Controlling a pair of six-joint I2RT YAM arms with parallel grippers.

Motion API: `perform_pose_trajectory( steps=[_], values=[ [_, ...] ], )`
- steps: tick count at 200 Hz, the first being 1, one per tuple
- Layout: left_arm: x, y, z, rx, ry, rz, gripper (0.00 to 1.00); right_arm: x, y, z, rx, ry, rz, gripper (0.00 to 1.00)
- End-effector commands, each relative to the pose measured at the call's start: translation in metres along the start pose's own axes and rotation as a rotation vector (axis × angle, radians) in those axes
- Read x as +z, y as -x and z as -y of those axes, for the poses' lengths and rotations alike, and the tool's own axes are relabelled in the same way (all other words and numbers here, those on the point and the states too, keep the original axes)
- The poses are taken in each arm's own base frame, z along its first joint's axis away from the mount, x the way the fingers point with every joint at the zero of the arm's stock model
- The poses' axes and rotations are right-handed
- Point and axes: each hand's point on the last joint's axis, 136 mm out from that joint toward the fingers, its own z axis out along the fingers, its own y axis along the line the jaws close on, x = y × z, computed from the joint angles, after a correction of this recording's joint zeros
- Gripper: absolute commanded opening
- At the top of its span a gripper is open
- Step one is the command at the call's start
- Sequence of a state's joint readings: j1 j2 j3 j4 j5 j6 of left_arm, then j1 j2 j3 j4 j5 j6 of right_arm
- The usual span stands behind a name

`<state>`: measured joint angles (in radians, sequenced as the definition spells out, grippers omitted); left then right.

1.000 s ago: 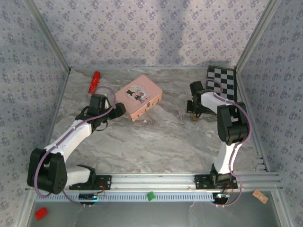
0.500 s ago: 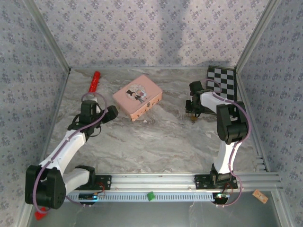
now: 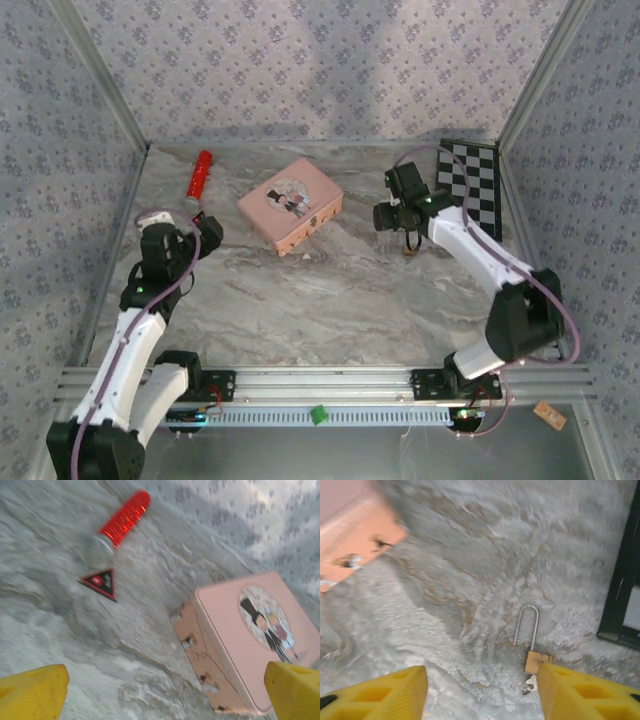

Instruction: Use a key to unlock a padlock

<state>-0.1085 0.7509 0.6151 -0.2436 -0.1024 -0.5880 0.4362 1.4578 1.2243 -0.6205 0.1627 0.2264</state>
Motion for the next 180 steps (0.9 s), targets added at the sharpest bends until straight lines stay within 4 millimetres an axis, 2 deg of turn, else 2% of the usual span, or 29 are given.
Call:
perform_pose_trajectory(
  steps=[1,18,46,51,56,70,92,126,148,157,180],
  values=[
    [-0.013,0.007,-0.039,-0.029,0.163,0.125,1.00,-0.031,-0.001,0.002,-0.092,-0.040,0.130,0.69],
    [-0.017,0.006,-0.055,-0.066,0.191,0.215,1.00,-0.056,0.007,0.004,-0.081,-0.043,0.281,0.74],
    [-0.018,0.009,-0.081,-0.088,0.261,0.382,1.00,-0.082,0.008,0.027,-0.061,-0.102,0.505,0.78],
    [-0.018,0.009,-0.087,-0.106,0.280,0.412,1.00,-0.084,0.006,0.032,-0.061,-0.119,0.547,0.85],
    [-0.018,0.009,-0.094,-0.140,0.301,0.443,1.00,-0.086,0.003,0.036,-0.054,-0.132,0.575,0.98],
    [-0.017,0.008,-0.105,-0.191,0.324,0.512,1.00,-0.084,-0.006,0.054,-0.010,-0.167,0.607,0.99],
    [-0.005,0.011,-0.100,-0.076,0.318,0.520,1.00,-0.068,-0.018,0.083,0.066,-0.231,0.563,0.99],
    [0.026,0.007,-0.088,0.171,0.355,0.371,1.00,-0.038,-0.042,0.122,0.134,-0.338,0.488,0.99],
    [0.042,0.005,-0.072,0.355,0.279,0.379,1.00,-0.013,-0.065,0.159,0.194,-0.484,0.439,0.99],
    [0.052,0.004,-0.070,0.425,0.285,0.351,1.00,-0.003,-0.068,0.166,0.190,-0.499,0.452,0.99],
    [0.080,-0.016,-0.072,0.507,0.278,0.262,1.00,0.017,-0.074,0.172,0.154,-0.528,0.460,0.99]
  ],
)
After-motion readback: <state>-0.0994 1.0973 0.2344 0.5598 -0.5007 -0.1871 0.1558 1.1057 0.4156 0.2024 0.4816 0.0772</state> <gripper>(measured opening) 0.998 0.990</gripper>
